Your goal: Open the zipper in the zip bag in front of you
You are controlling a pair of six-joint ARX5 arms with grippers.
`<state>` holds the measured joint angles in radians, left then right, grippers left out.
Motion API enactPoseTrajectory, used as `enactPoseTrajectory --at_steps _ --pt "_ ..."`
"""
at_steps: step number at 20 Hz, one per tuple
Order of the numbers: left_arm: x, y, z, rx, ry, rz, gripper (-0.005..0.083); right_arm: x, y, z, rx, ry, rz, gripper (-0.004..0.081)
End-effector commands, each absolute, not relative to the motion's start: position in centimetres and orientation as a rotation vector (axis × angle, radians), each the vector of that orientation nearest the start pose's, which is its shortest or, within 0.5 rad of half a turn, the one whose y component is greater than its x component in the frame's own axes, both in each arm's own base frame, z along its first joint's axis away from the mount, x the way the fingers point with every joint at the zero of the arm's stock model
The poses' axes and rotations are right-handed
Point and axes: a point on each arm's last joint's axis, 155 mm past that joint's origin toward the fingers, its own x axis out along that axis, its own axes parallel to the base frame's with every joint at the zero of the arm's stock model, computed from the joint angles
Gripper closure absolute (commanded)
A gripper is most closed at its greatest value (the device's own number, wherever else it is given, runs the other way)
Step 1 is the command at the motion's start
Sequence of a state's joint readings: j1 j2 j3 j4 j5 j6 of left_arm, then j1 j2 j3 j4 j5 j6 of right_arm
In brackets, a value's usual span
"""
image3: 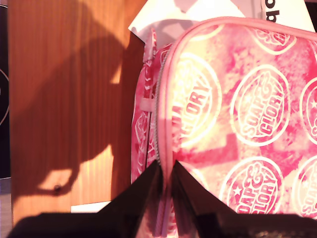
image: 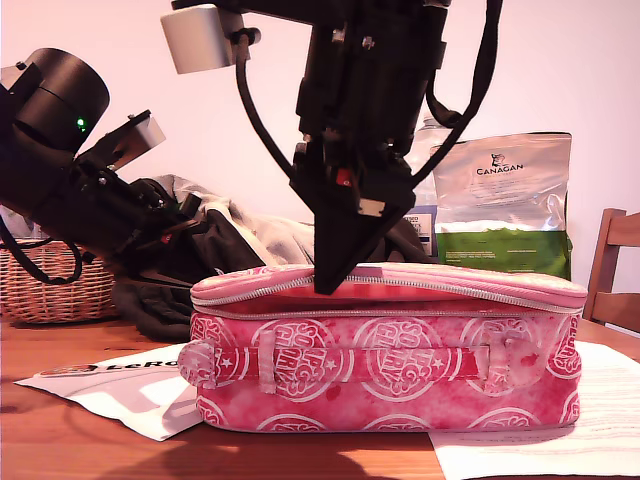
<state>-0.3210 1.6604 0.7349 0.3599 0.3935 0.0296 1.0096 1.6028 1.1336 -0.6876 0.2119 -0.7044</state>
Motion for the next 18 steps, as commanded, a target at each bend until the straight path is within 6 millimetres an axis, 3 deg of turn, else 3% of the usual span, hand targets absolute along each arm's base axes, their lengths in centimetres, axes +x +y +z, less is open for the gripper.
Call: enactPoseTrajectory --at_steps 1,3,5,10,14,18 --pt "42.1 -19.4 9.9 0.01 0.495 -0.645 0.0663 20.6 28.8 6.6 -1.325 0.782 1.135 0.0782" --pt "42.1 -19.4 9.9 0.01 0.495 -0.645 0.0539 20.6 28.8 6.6 -1.32 0.785 1.131 0.0782" --pt "42.0 -19.4 9.8 0.01 0.498 -0.645 0.0509 20.7 28.9 6.6 -1.318 0.78 1.13 0.0782" --pt "41.0 -19.0 10.0 0.005 0.544 -0.64 0.0799 21.0 29.4 6.8 -1.306 0.757 1.124 0.0783" --pt "39.1 -18.7 10.1 -0.017 0.625 -0.643 0.0795 22.5 29.7 7.5 -1.324 0.708 1.057 0.0782" --pt "37.4 -19.2 13.3 -0.022 0.593 -0.677 0.0795 24.2 29.2 8.8 -1.369 0.673 0.968 0.0782"
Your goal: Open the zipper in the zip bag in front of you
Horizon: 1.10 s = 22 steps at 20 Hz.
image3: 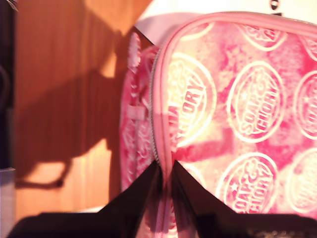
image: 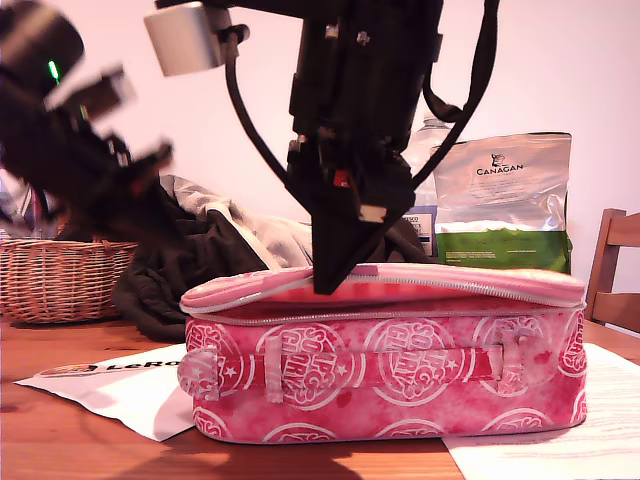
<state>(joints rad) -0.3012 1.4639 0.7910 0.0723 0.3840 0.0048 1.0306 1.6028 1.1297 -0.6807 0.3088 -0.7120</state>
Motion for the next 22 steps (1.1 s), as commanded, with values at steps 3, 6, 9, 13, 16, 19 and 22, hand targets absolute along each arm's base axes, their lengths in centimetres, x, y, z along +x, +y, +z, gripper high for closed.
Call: enactPoseTrajectory --at_steps 3,6,9,13,16,19,22 --pt "35.7 -19.4 14.6 -0.022 0.606 -0.691 0.0795 25.1 30.1 11.3 -1.328 0.618 0.949 0.0782" --pt "34.3 -20.1 14.4 -0.009 0.638 -0.717 0.0795 25.9 30.7 13.9 -1.322 0.574 0.928 0.0782" --pt "33.6 -20.4 14.0 -0.005 0.662 -0.729 0.0795 26.9 30.7 16.5 -1.345 0.537 0.888 0.0782" --pt "32.7 -20.2 14.1 0.002 0.682 -0.734 0.0795 28.9 30.1 19.3 -1.353 0.503 0.818 0.0783" --pt "32.3 -20.3 14.3 -0.001 0.687 -0.742 0.0795 30.9 29.7 22.4 -1.355 0.451 0.75 0.0782" --pt "31.8 -21.0 14.2 0.001 0.692 -0.774 0.0795 32.3 29.4 25.3 -1.312 0.412 0.704 0.0782" --pt "30.9 -22.1 13.9 0.027 0.686 -0.816 0.0795 33.3 29.5 27.6 -1.296 0.361 0.676 0.0782"
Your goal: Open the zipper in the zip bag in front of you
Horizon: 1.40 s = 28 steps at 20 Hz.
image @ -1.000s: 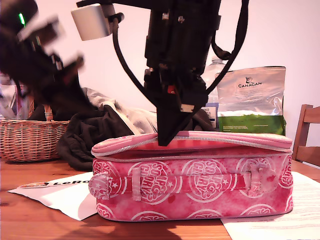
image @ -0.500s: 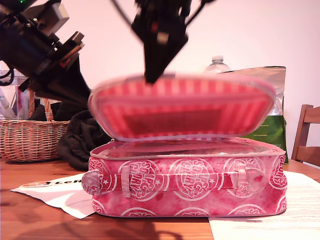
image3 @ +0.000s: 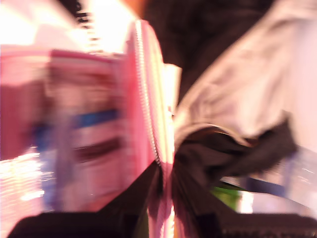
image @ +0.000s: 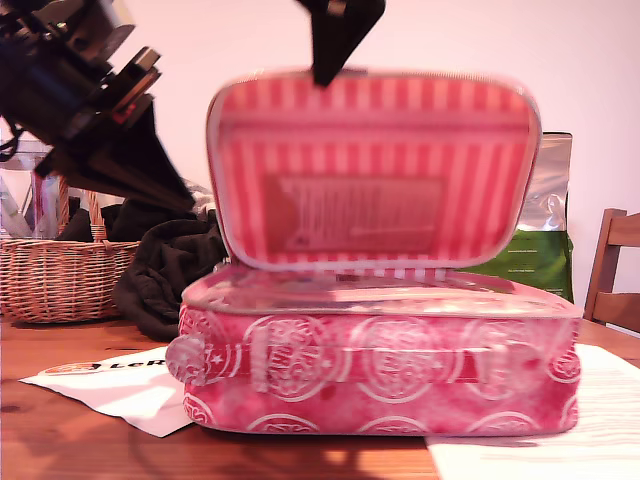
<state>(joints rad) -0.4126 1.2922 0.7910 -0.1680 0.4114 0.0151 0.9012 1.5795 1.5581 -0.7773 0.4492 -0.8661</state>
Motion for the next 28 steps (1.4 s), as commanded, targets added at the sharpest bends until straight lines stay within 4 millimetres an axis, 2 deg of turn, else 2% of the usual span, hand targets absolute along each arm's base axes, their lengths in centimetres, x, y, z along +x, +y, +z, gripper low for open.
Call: enactPoseTrajectory --at_steps 1,3,7,9,12,16,17,23,26,28 --pt "30.7 -22.6 13.8 0.033 0.679 -0.831 0.0795 33.5 29.5 28.2 -1.288 0.353 0.67 0.0782" --pt "30.4 -23.8 14.4 0.043 0.632 -0.864 0.0795 33.7 29.4 28.5 -1.281 0.347 0.662 0.0782" --pt "31.1 -26.6 18.1 0.054 0.442 -0.917 0.0795 34.0 29.1 28.6 -1.276 0.351 0.656 0.0782" --pt "31.4 -27.5 19.0 0.062 0.384 -0.909 0.0795 34.0 29.1 28.6 -1.274 0.35 0.655 0.0782" --pt "32.1 -29.0 18.9 0.075 0.336 -0.895 0.0795 34.0 29.2 28.6 -1.268 0.352 0.654 0.0782" --pt "32.5 -31.2 17.4 0.084 0.316 -0.913 0.0795 33.9 29.2 28.6 -1.266 0.351 0.661 0.0782" --pt "32.8 -31.4 17.2 0.09 0.31 -0.895 0.0795 33.9 29.2 28.5 -1.266 0.351 0.661 0.0782" --pt "34.2 -31.7 19.0 0.09 0.196 -0.832 0.0795 33.9 29.2 28.6 -1.263 0.352 0.659 0.0779" --pt "34.6 -31.6 19.9 0.08 0.158 -0.814 0.0795 33.9 29.3 28.6 -1.263 0.351 0.66 0.0738" --pt "34.7 -31.6 20.2 0.074 0.148 -0.814 0.0795 33.9 29.3 28.6 -1.263 0.351 0.66 0.0671"
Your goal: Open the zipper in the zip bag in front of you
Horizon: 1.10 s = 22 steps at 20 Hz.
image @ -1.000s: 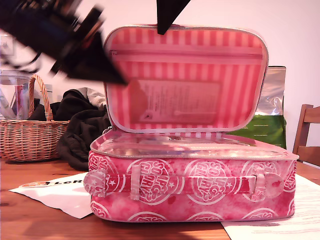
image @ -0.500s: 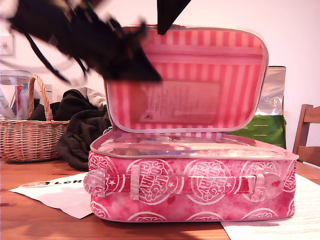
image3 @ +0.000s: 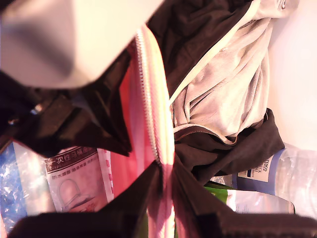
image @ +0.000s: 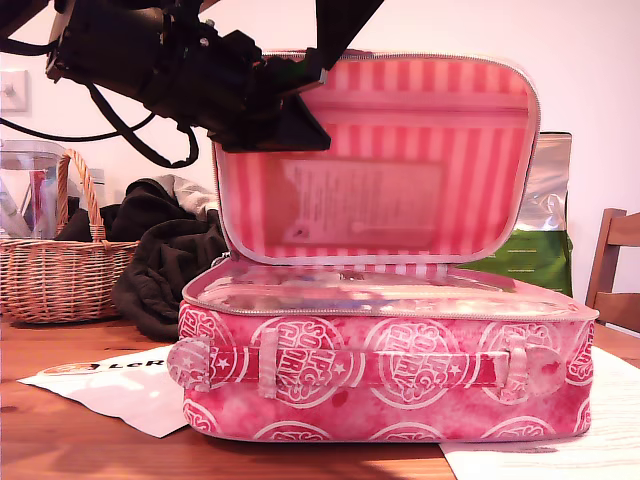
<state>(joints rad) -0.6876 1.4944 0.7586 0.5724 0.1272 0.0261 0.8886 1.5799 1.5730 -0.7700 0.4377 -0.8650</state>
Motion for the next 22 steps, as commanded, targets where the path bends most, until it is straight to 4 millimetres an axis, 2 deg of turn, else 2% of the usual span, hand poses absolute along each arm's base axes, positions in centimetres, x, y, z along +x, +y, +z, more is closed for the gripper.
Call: enactPoseTrajectory --at_steps 1,3,5,9,11,12,13,15,16,20,22 --pt "34.7 -31.6 20.3 0.071 0.144 -0.815 0.0795 33.9 29.3 28.6 -1.262 0.351 0.66 0.0623" --pt "34.5 -31.8 20.3 0.071 0.143 -0.819 0.0795 33.9 29.2 28.6 -1.263 0.352 0.659 0.0538" --pt "34.5 -31.8 20.3 0.071 0.142 -0.819 0.0795 34.0 29.2 28.6 -1.265 0.352 0.655 0.0504" --pt "34.8 -31.6 20.5 0.077 0.133 -0.806 0.0795 33.8 28.7 29.1 -1.219 0.365 0.627 0.0505" --pt "35.1 -31.4 20.8 0.073 0.12 -0.796 0.0795 32.9 28.0 29.6 -1.196 0.378 0.629 0.0508" --pt "35.2 -31.3 20.9 0.073 0.118 -0.79 0.0795 32.2 27.5 30.0 -1.181 0.384 0.63 0.0516" --pt "35.4 -31.1 21.1 0.072 0.11 -0.785 0.0795 31.4 27.2 30.3 -1.144 0.397 0.633 0.0568" --pt "36.0 -30.7 22.0 0.066 0.079 -0.77 0.0795 29.6 27.1 30.1 -1.069 0.435 0.693 0.0737" --pt "36.4 -30.5 22.6 0.073 0.058 -0.762 0.0795 28.9 26.9 29.7 -1.048 0.459 0.719 0.0784" --pt "37.8 -29.4 24.3 0.066 0.023 -0.725 0.0795 28.3 25.7 28.2 -0.995 0.562 0.734 0.078" --pt "38.4 -28.9 24.7 0.067 0.014 -0.71 0.0795 28.0 25.8 27.9 -0.966 0.584 0.753 0.078"
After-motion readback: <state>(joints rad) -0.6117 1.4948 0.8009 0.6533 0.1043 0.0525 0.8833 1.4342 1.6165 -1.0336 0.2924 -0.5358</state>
